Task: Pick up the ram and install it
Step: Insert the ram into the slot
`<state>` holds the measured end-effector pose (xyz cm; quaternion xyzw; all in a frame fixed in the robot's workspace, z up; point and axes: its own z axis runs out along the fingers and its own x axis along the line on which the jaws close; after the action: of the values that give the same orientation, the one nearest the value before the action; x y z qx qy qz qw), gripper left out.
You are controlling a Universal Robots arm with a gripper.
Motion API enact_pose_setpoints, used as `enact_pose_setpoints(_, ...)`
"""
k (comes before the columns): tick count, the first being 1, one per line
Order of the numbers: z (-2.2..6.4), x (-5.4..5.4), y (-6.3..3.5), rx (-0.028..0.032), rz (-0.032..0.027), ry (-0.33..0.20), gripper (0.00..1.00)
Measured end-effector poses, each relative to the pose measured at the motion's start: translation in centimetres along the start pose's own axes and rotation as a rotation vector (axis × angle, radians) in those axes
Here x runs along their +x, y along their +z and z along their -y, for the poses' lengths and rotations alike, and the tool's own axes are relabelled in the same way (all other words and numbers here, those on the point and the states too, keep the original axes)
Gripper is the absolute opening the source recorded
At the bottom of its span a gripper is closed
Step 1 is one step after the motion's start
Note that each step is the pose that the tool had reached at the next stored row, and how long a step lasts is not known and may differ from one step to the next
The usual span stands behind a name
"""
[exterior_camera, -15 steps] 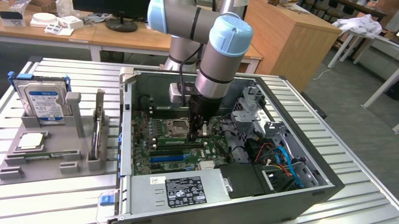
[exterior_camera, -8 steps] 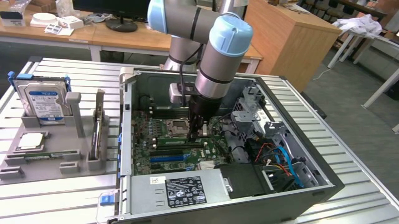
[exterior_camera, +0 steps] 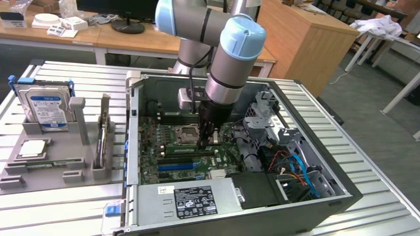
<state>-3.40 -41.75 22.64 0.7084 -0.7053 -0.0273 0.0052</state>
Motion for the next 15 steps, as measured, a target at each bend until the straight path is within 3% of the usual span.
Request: enact_pose_setpoints(15,-0.01,0.01,0.33,-0.0001,-0.0003,-0.001,0.12)
